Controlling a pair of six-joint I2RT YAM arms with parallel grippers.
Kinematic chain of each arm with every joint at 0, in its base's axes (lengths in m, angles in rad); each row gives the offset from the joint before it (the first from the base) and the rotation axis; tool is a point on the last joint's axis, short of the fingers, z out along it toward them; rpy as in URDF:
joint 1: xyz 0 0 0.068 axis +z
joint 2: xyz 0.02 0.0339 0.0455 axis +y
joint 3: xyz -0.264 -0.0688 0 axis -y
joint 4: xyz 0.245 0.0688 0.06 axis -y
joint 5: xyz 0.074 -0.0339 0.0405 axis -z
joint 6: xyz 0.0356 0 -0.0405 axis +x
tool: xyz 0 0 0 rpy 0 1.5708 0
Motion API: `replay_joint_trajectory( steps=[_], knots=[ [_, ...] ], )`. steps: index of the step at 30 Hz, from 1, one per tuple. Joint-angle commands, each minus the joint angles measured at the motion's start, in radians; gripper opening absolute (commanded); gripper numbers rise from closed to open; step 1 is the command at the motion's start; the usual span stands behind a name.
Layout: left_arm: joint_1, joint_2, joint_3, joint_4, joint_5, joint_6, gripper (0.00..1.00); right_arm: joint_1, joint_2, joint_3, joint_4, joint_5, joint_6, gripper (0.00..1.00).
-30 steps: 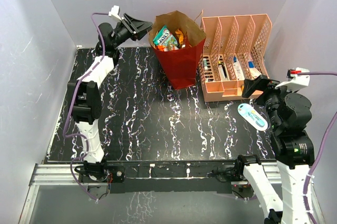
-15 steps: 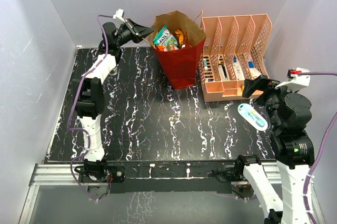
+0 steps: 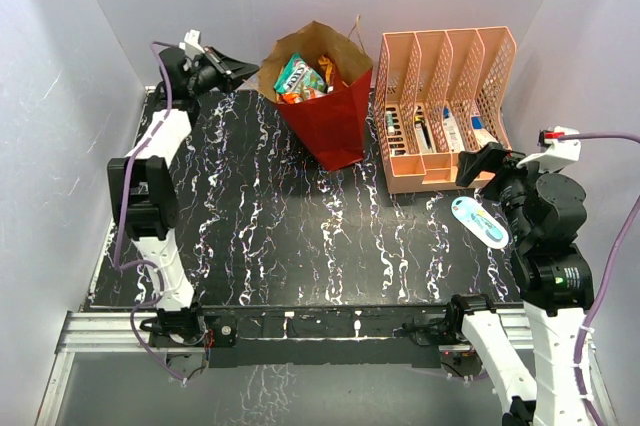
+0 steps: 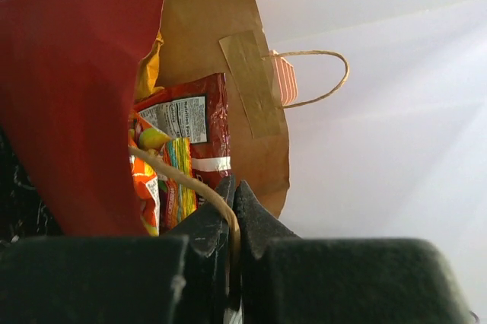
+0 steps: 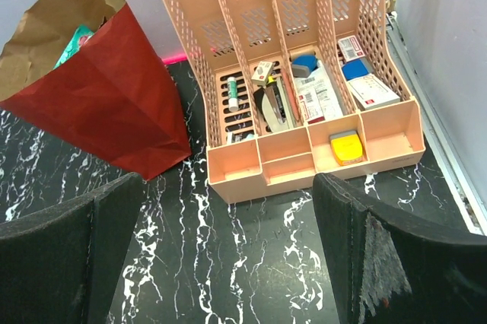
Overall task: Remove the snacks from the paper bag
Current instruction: Move the paper bag to the center of the board.
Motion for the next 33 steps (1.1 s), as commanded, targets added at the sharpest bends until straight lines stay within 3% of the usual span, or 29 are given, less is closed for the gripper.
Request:
replay_joint_trajectory(
  steps=[1,8,17,22,26,33],
  knots=[
    [0.099,-0.208,-0.061,-0.022,0.021,0.032,0.00,-0.005,0.016,-0.003,0.058,-0.045,0.004,0.98],
    [0.263,-0.365,-0.216,-0.113,0.038,0.077,0.00,-0.005,0.061,-0.018,0.058,-0.189,-0.001,0.98],
    [0.406,-0.456,-0.184,-0.392,-0.046,0.255,0.00,-0.005,0.204,-0.049,0.046,-0.470,-0.007,0.98],
    [0.418,-0.432,-0.082,-0.456,-0.048,0.291,0.00,-0.005,0.210,-0.111,0.085,-0.549,0.036,0.98],
    [0.408,-0.435,-0.071,-0.389,0.024,0.224,0.00,-0.002,0.210,-0.150,0.129,-0.604,0.077,0.98],
    [0.350,-0.503,-0.040,-0.426,0.034,0.227,0.00,0.049,0.274,-0.146,0.168,-0.628,0.126,0.98]
  ],
)
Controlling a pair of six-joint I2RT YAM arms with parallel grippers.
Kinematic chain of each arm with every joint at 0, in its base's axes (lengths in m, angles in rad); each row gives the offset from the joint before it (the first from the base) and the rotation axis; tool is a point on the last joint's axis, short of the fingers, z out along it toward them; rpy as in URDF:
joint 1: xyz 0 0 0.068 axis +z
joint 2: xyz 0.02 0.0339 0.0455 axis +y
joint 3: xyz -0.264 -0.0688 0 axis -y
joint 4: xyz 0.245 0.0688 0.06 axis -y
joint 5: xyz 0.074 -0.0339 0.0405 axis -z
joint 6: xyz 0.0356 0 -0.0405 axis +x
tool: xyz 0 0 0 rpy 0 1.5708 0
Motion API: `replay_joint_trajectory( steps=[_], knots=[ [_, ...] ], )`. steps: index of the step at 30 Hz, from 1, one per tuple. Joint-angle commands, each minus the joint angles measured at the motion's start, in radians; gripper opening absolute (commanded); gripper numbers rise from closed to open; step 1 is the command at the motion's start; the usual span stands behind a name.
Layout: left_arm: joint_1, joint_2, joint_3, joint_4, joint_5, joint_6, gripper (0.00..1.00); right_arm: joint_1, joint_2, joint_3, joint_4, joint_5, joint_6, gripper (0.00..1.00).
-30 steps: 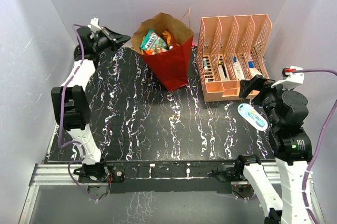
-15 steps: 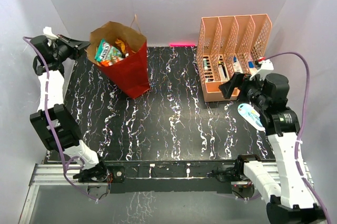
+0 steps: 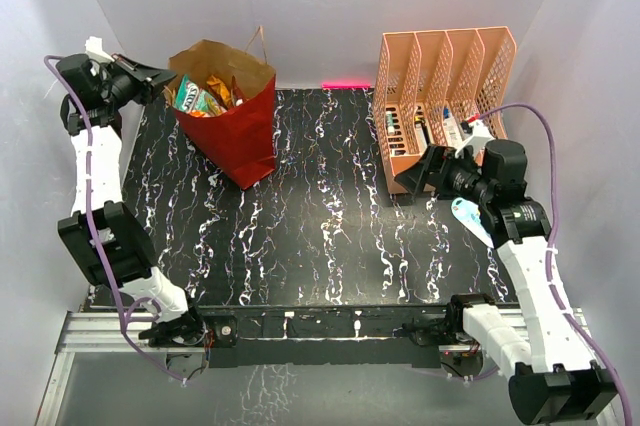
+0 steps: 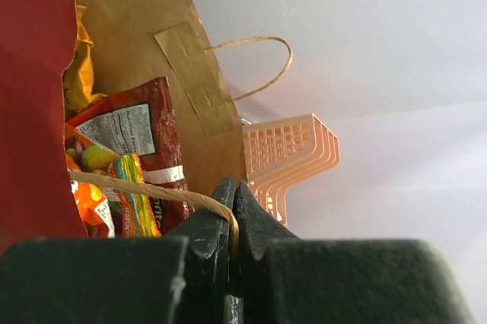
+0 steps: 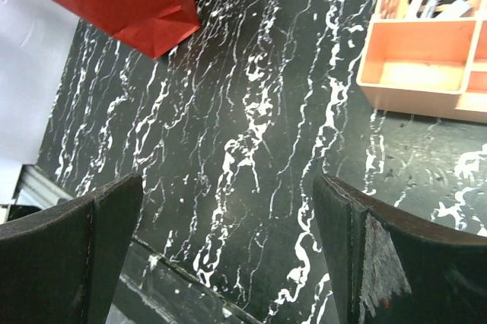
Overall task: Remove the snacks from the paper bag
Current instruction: Move the paper bag to the center of the board.
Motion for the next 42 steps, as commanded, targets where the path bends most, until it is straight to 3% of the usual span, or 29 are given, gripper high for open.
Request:
replay_joint_trajectory(
  steps=[1,10,17,26,30,35,38,42],
  knots=[
    [-0.025,-0.119,0.083,0.026,0.053,-0.014,0.00,0.049,0.040,0.018,0.110,-0.039,0.053,0.98],
    [-0.025,-0.269,-0.009,-0.155,-0.007,0.138,0.00,0.315,0.258,0.086,0.264,0.079,0.097,0.98],
    [-0.025,-0.491,-0.232,-0.267,-0.111,0.228,0.00,0.432,0.548,0.301,0.356,0.156,0.011,0.98],
    [-0.028,-0.678,-0.323,-0.507,-0.321,0.334,0.00,0.541,0.865,0.627,0.446,0.186,-0.108,0.98],
    [-0.086,-0.765,-0.313,-0.698,-0.565,0.375,0.00,0.614,1.033,0.782,0.456,0.237,-0.180,0.98],
    [-0.222,-0.823,-0.255,-0.873,-1.043,0.503,0.00,0.702,1.188,1.013,0.393,0.305,-0.221,0.98],
    [-0.299,-0.832,-0.230,-0.906,-1.252,0.567,0.00,0.756,1.224,1.097,0.369,0.391,-0.226,0.98],
    [-0.394,-0.846,-0.241,-0.895,-1.427,0.654,0.00,0.798,1.193,1.097,0.369,0.439,-0.159,0.97]
  ],
)
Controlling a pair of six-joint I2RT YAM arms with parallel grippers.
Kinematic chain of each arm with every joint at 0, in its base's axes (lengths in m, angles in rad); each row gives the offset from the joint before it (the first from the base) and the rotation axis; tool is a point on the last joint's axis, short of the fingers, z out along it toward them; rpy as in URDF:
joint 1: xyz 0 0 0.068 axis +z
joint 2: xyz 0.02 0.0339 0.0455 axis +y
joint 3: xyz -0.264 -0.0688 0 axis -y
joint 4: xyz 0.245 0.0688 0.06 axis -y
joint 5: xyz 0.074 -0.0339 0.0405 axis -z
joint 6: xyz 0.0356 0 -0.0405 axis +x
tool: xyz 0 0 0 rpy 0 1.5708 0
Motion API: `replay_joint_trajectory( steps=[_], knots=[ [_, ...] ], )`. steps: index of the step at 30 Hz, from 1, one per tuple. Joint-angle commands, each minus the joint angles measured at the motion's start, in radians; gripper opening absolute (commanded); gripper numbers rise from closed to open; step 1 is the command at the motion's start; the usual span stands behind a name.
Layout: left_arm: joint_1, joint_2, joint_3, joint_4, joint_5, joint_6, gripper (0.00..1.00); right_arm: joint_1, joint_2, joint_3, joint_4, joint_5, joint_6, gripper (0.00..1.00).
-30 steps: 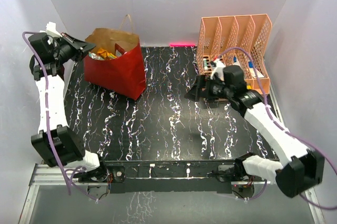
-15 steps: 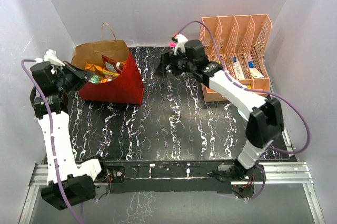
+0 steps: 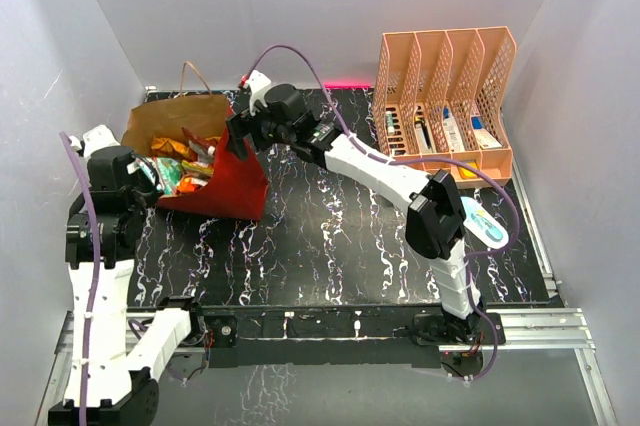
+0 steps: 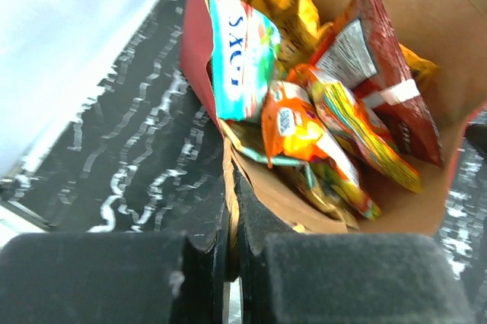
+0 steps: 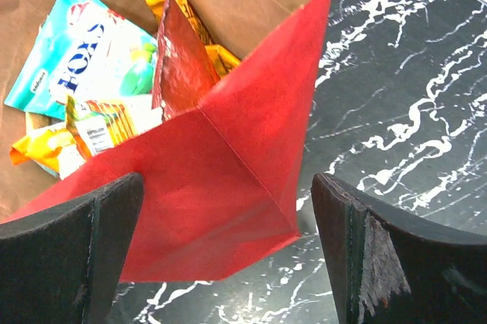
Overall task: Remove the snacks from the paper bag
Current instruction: Move the paper bag to the center of the board.
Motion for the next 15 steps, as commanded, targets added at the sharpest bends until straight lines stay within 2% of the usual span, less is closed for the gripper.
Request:
replay_joint_trajectory(
  steps=[1,6,8,11,15],
  knots=[
    [-0.088,-0.040,0.041,0.001,-0.368,0.149,0.00,0.045,-0.070,0.066,0.037,0.100,0.045,0.97],
    [-0.213,-0.077,0.006,0.034,-0.531,0.205,0.00,0.087,-0.106,0.070,0.062,0.152,0.093,0.98],
    [-0.242,-0.104,-0.003,0.038,-0.550,0.205,0.00,0.091,-0.095,0.074,0.106,0.177,0.104,0.98],
    [-0.251,-0.134,-0.025,0.037,-0.528,0.194,0.00,0.091,-0.032,0.134,0.156,0.217,0.095,0.98],
    [-0.252,-0.166,-0.057,0.003,-0.401,0.093,0.01,0.093,0.082,0.247,0.264,0.193,0.040,0.97]
  ],
)
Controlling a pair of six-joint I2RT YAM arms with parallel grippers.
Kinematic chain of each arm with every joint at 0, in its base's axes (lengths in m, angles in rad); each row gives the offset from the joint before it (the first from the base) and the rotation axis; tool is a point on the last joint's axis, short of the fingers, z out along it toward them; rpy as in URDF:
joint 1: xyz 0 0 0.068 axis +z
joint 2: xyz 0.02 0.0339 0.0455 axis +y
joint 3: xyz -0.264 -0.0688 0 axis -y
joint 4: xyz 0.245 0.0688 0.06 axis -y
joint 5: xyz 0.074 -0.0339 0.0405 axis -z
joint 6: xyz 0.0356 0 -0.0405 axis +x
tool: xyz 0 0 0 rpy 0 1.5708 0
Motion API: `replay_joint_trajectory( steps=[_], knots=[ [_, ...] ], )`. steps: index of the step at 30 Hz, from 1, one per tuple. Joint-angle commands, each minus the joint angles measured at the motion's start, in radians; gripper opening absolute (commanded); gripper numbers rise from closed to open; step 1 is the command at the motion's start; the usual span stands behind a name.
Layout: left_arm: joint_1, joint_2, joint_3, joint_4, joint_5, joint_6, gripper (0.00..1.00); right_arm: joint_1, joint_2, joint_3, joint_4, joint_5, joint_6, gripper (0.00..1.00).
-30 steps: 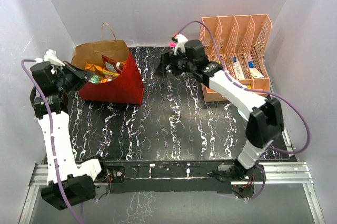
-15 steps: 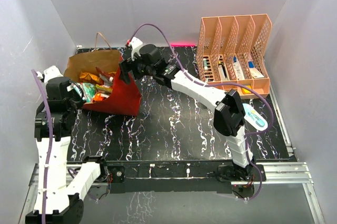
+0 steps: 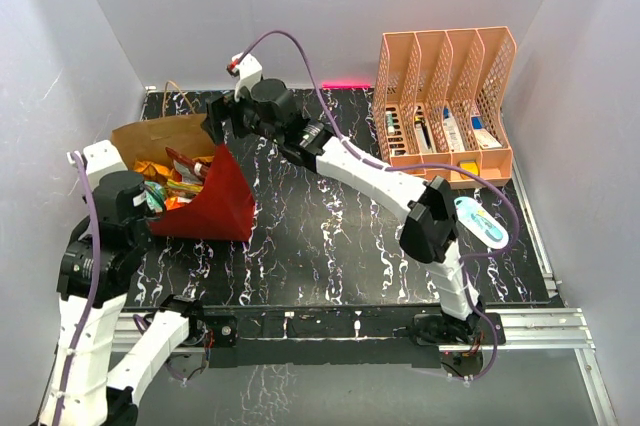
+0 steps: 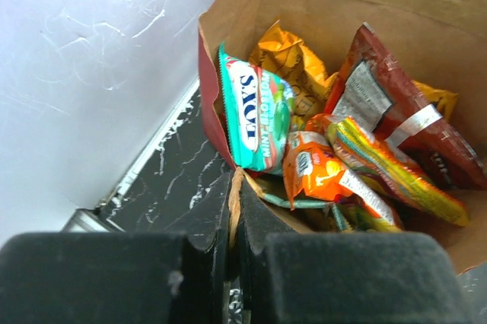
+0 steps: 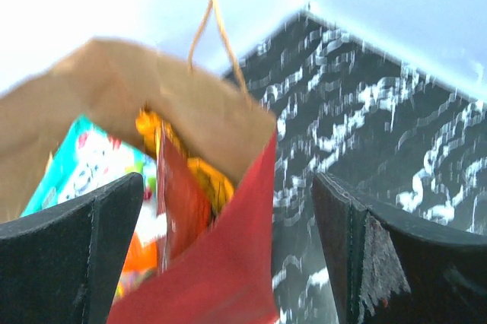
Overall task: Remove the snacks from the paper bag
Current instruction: Move the paper bag to the center of the board.
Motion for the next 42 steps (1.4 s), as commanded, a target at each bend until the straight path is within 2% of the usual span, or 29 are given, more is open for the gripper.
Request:
replay_joint_trajectory(
  steps=[1,5,8,13,15,19,22,24,26,28,31,36,42],
  knots=[
    [-0.006,-0.051,-0.021,0.027,0.043,-0.083,0.02,-0.001,0.107,0.162,0.216,0.005,-0.060,0.96],
    [-0.005,-0.080,-0.029,0.028,0.137,-0.134,0.04,0.002,0.217,0.271,0.356,-0.036,-0.141,0.98],
    [-0.005,-0.087,-0.016,-0.001,0.158,-0.190,0.05,0.004,0.284,0.325,0.438,-0.064,-0.168,0.98],
    [-0.006,-0.121,-0.023,-0.015,0.216,-0.260,0.06,0.016,0.412,0.459,0.506,-0.066,-0.231,0.93],
    [-0.006,-0.143,-0.033,-0.013,0.228,-0.280,0.06,0.019,0.449,0.488,0.538,-0.061,-0.237,0.88],
    [-0.005,-0.158,-0.033,-0.014,0.245,-0.303,0.07,0.018,0.505,0.524,0.575,-0.031,-0.247,0.73],
    [-0.006,-0.155,-0.030,-0.011,0.262,-0.306,0.09,0.019,0.525,0.537,0.587,-0.030,-0.246,0.51],
    [-0.006,-0.145,-0.027,-0.016,0.270,-0.312,0.11,0.019,0.512,0.519,0.597,-0.013,-0.242,0.31],
    [-0.005,-0.132,-0.024,-0.017,0.282,-0.319,0.13,0.019,0.474,0.489,0.597,0.010,-0.235,0.15],
    [-0.006,-0.111,-0.017,-0.010,0.293,-0.323,0.14,0.019,0.407,0.435,0.584,0.058,-0.229,0.08],
    [-0.005,-0.054,0.020,0.019,0.315,-0.326,0.16,0.019,0.259,0.271,0.582,0.164,-0.209,0.08],
    [-0.006,0.120,0.171,0.064,0.306,-0.275,0.14,0.019,0.040,0.010,0.522,0.297,-0.167,0.08],
    [-0.006,0.357,0.441,0.059,0.196,-0.164,0.10,0.018,-0.177,-0.279,0.503,0.328,-0.073,0.08]
  ],
)
